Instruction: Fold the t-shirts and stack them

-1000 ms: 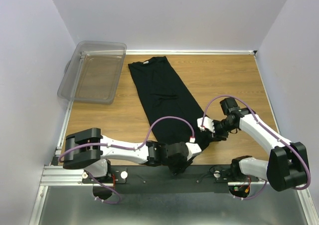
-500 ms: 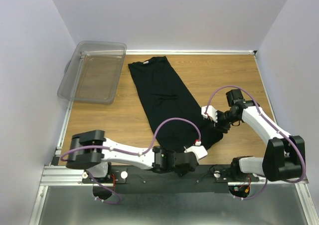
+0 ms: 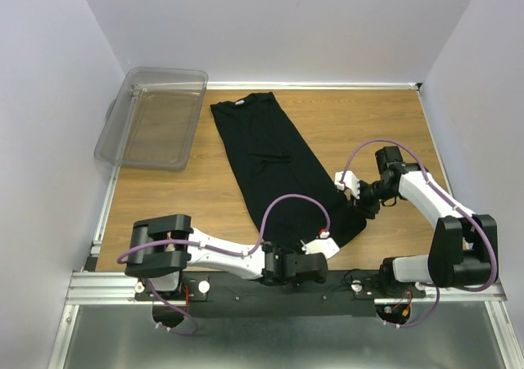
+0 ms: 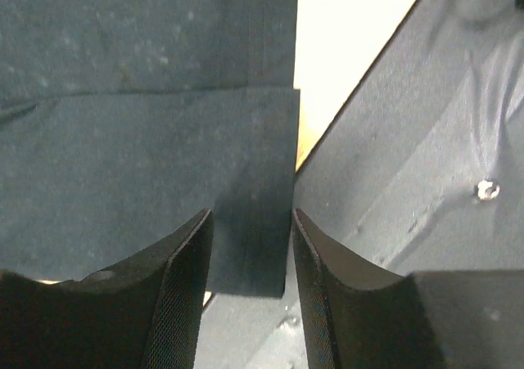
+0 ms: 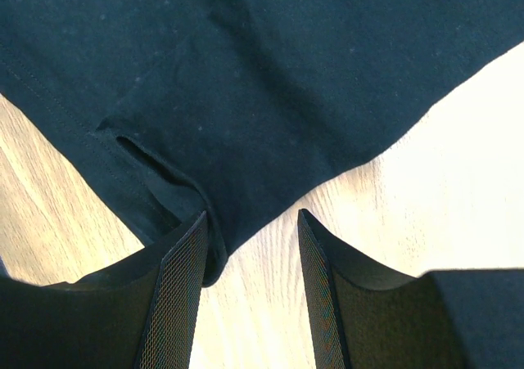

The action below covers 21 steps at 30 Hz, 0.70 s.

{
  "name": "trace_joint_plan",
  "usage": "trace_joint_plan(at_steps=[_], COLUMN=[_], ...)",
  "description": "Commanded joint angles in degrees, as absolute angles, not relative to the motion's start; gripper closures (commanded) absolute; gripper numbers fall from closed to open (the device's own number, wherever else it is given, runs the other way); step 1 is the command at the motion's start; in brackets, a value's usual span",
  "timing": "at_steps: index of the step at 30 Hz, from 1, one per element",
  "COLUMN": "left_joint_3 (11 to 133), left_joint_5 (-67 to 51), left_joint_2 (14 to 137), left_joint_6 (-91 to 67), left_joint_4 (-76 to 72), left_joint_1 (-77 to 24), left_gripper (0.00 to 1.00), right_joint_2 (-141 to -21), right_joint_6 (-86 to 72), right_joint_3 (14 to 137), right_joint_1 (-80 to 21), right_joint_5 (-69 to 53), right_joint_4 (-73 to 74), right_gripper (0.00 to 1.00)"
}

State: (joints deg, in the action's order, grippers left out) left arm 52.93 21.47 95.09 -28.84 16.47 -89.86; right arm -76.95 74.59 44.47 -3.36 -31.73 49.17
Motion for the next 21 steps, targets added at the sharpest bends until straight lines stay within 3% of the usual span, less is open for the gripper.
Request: trace_joint_plan(at_steps=[1,21], left_joint_3=[54.5,54.0], left_joint_5=[20.5,16.6], left_joint_2=[96.8,100.5], left_joint_6=[-28.9,-30.8], left_joint_4=[13.0,13.5], left_joint_1=[-89.3,-86.0], left_gripper=[0.48,0.56], right_joint_2=[-78.0,-77.7], right_joint_6=[75.1,75.8], right_joint_3=[44.6,43.3], right_joint_1=[-3.1,-3.1], right_joint_5=[-34.3,-34.8], right_joint_4=[49.7,49.7], right_gripper=[0.45,0.45])
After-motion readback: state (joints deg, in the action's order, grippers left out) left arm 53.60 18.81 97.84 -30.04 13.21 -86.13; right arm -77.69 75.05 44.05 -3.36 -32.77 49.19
